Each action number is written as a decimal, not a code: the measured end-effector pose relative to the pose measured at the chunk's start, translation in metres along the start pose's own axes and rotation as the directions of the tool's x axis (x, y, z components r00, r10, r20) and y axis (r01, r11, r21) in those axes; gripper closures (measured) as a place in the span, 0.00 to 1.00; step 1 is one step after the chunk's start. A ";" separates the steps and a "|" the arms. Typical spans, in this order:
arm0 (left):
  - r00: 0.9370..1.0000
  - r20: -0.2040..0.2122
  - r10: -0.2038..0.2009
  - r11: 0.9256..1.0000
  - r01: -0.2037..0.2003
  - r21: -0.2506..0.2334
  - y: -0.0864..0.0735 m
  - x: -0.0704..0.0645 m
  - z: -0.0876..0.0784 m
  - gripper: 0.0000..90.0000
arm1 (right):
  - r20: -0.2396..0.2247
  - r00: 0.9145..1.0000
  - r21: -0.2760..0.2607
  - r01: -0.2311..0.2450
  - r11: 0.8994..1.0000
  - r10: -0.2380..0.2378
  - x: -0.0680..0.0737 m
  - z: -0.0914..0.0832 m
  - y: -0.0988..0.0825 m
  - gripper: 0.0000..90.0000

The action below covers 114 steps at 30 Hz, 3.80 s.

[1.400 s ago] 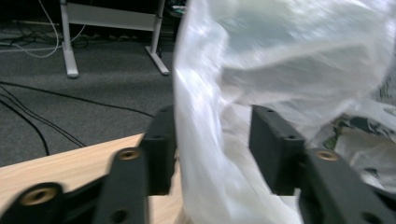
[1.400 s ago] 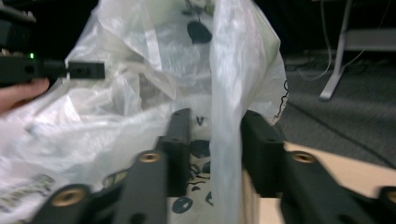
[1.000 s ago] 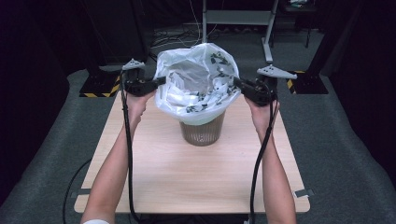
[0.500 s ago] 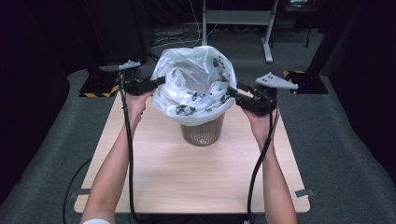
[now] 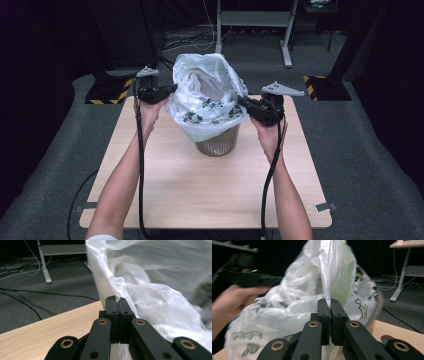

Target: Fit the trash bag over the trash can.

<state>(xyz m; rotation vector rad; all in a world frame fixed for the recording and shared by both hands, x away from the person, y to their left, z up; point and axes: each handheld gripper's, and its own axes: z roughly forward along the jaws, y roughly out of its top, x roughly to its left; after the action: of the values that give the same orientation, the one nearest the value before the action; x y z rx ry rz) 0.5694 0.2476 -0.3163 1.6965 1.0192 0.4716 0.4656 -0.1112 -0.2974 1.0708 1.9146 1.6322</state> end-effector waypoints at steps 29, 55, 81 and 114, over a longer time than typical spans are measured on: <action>0.999 0.027 0.047 0.996 -0.045 -0.075 -0.032 -0.021 -0.036 0.94 | 0.062 0.998 -0.024 -0.003 1.000 0.004 -0.026 0.003 0.002 0.98; 1.000 0.018 -0.026 0.985 0.028 -0.170 -0.034 -0.011 -0.050 0.41 | 0.022 1.000 0.022 0.015 1.000 -0.015 -0.013 0.005 -0.013 0.78; 0.991 0.070 0.113 0.989 -0.105 -0.107 -0.044 -0.037 -0.035 0.97 | -0.059 0.997 -0.118 0.040 0.992 -0.048 0.024 -0.024 -0.015 0.58; 1.000 0.018 0.025 0.988 -0.022 -0.152 -0.026 -0.019 -0.027 0.89 | 0.248 0.968 0.109 0.023 0.994 -0.050 -0.037 0.039 0.000 0.37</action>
<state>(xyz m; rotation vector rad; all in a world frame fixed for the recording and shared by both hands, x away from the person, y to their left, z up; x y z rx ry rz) 0.5291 0.2502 -0.3265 1.5760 0.9258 0.5334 0.5165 -0.1143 -0.3132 1.2124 1.8568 1.3178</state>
